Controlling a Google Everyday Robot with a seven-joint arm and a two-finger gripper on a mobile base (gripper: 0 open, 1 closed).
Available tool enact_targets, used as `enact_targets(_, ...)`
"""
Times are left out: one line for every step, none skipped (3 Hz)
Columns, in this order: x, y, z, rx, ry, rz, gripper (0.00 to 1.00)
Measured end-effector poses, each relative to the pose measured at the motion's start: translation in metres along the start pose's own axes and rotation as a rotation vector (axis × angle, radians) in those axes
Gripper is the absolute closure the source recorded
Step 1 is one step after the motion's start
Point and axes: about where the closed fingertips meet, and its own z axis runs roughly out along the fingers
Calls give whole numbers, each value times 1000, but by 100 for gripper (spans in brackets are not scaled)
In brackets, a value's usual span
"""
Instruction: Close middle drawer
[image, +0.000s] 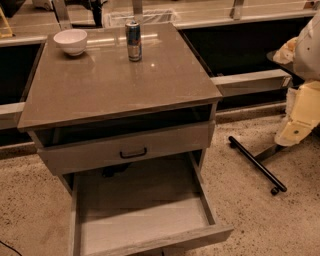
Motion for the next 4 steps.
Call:
enact_targets(0, 0, 0, 0, 0, 0, 0)
enact_targets(9, 10, 44, -59, -74, 40, 0)
enact_targets(15, 51, 130, -177, -251, 64, 0)
enact_targets(21, 112, 222, -301, -475, 128, 0)
